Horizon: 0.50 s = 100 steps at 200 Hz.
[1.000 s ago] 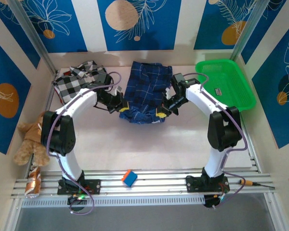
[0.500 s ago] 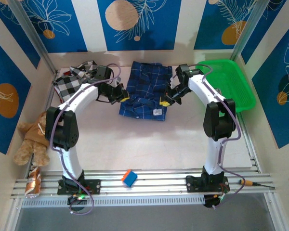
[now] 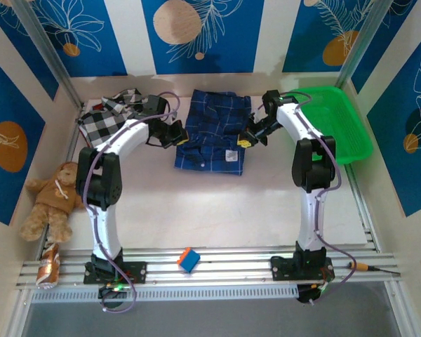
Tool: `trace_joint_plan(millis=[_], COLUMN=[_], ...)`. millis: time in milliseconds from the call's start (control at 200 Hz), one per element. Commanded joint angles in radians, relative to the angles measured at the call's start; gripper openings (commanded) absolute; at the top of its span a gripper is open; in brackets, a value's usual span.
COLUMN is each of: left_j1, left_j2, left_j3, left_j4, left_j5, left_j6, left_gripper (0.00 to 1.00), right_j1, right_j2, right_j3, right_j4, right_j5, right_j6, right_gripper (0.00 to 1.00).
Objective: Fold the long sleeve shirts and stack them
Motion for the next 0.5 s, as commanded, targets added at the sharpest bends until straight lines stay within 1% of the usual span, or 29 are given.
trace_joint_plan(millis=[0,140,185,240,295,340,380,455,495], left_j1=[0.015,0.013,0.008,-0.001,-0.003,-0.005,-0.003,0.002,0.008], left_j2=[0.053,0.112,0.131,0.156,0.183,0.188,0.184,0.157,0.141], left_j3=[0.038,0.061,0.083,0.120,0.163,0.182,0.187,0.199,0.215], left_j4=[0.074,0.154,0.179,0.192,0.189,0.201,0.223,0.269,0.282], left_j5=[-0.024,0.001,0.014,0.028,0.039,0.042,0.043,0.048,0.050], left_j6=[-0.009,-0.059,-0.076,-0.090,-0.105,-0.125,-0.151,-0.200,-0.220], left_gripper=[0.00,0.00,0.05,0.17,0.29,0.41,0.50,0.63,0.68], right_j1=[-0.021,-0.028,-0.029,-0.035,-0.042,-0.046,-0.051,-0.059,-0.063], right_j2=[0.056,0.127,0.150,0.175,0.194,0.201,0.205,0.200,0.196], right_j3=[0.048,0.085,0.107,0.134,0.161,0.188,0.216,0.281,0.321], right_j4=[-0.013,0.005,0.007,0.010,0.029,0.047,0.062,0.085,0.083], right_j5=[-0.029,-0.049,-0.046,-0.048,-0.071,-0.080,-0.091,-0.115,-0.108], right_j6=[0.003,0.023,0.032,0.056,0.083,0.105,0.123,0.155,0.160], right_gripper=[0.00,0.00,0.00,0.03,0.13,0.19,0.28,0.40,0.45])
